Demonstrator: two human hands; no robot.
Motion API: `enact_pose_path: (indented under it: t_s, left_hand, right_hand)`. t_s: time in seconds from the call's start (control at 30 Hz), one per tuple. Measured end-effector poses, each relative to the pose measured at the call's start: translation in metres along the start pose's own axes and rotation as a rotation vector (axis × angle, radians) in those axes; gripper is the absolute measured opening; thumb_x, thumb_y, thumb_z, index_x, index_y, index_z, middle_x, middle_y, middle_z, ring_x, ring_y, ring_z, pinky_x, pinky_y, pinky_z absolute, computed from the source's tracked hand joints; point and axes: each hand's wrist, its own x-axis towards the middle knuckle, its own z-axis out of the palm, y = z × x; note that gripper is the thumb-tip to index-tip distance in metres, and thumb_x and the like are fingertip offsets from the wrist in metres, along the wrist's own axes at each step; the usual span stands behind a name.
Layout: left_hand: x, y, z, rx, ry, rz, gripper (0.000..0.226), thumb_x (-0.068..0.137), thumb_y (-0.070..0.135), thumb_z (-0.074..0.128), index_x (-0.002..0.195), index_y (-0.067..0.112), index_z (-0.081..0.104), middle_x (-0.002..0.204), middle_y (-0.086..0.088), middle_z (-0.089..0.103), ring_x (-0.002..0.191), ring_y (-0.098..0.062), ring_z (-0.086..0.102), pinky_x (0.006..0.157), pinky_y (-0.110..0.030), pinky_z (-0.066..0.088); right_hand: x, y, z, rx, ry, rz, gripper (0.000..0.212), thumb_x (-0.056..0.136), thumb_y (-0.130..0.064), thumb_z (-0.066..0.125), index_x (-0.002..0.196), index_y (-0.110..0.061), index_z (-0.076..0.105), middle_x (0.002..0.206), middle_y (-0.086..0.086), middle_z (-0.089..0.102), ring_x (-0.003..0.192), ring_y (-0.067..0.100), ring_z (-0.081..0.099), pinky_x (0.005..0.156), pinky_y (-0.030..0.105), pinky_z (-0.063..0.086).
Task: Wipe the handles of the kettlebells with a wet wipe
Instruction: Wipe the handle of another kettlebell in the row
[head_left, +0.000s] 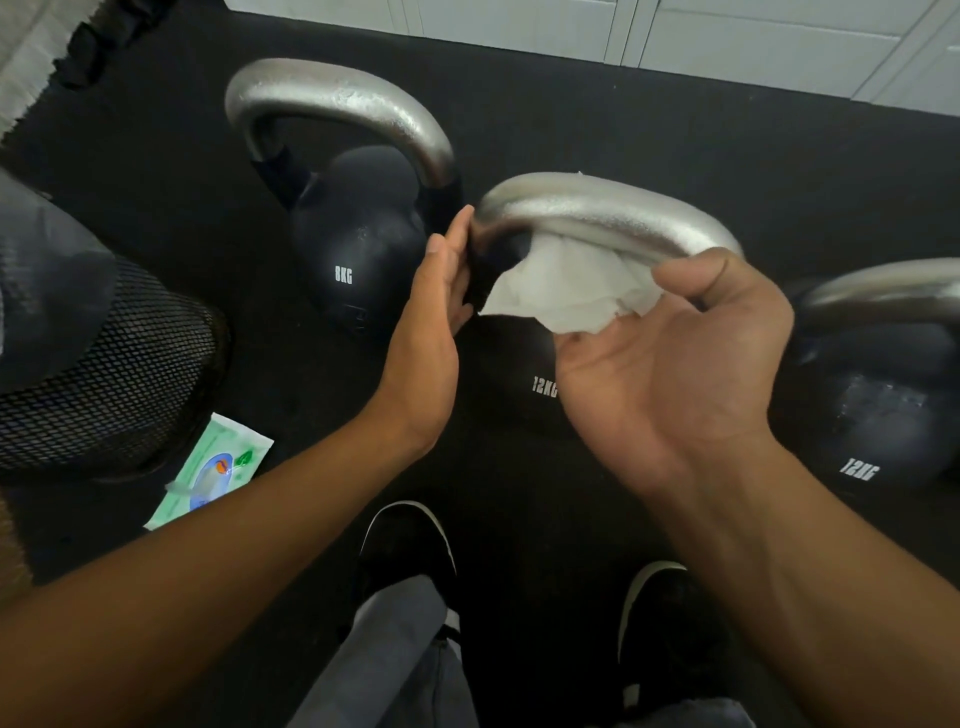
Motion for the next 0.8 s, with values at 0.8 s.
enact_pose_path:
  t_s: [0.8]
  left_hand:
    - [-0.035, 0.025, 0.047, 0.315, 0.112, -0.062, 0.041, 0.109, 0.047, 0.033, 0.109, 0.028, 0.069, 0.115, 0.009, 0.063, 0.103, 0.002, 0.06, 0.088, -0.021, 0.044]
  right_hand:
    - [-0.001, -0.005, -0.004, -0.109, -0.023, -0.014, 0.072, 0.086, -0.029, 0.042, 0.15, 0.003, 0.047, 0.155, 0.025, 0.048, 0.14, 0.036, 0.052, 0.122, 0.046, 0.037]
